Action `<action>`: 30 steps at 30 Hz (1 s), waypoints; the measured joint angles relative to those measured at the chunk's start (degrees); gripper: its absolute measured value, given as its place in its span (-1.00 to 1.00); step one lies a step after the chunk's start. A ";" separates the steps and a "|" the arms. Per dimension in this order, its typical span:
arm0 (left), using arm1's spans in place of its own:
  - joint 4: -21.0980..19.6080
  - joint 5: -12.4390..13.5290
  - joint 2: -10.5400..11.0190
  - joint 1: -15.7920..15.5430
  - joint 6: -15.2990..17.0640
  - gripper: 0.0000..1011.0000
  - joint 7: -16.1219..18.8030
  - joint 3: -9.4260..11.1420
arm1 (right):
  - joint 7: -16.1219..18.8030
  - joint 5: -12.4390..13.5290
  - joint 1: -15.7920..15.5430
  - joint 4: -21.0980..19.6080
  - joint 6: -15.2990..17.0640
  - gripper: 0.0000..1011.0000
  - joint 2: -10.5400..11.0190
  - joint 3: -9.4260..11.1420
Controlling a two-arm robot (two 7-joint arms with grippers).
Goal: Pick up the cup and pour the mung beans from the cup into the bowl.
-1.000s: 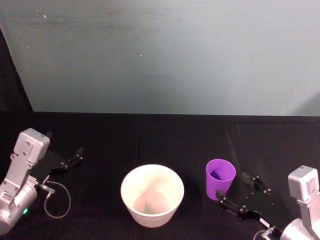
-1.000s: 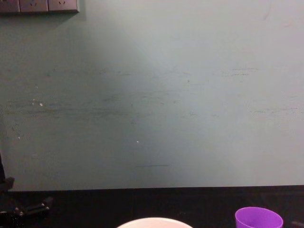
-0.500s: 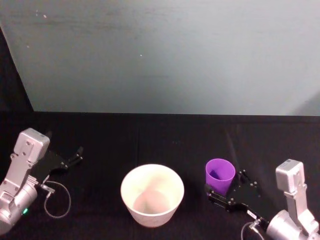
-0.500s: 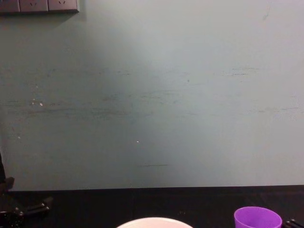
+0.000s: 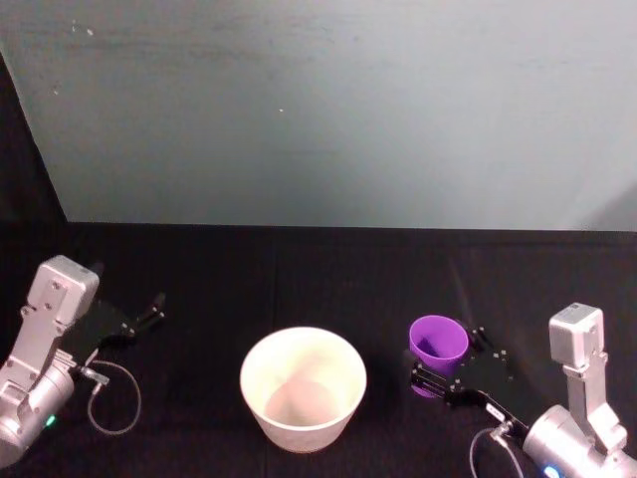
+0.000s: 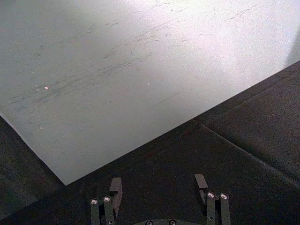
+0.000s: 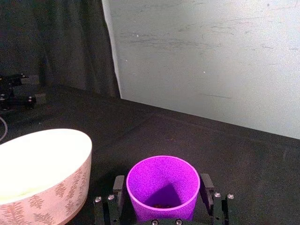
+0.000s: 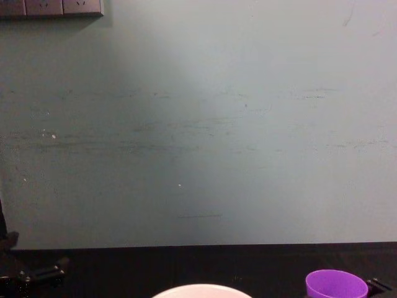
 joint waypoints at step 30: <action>0.00 0.00 0.00 0.00 0.00 0.99 0.00 0.00 | 1.35 -4.08 1.49 2.38 0.88 0.98 -3.36 2.62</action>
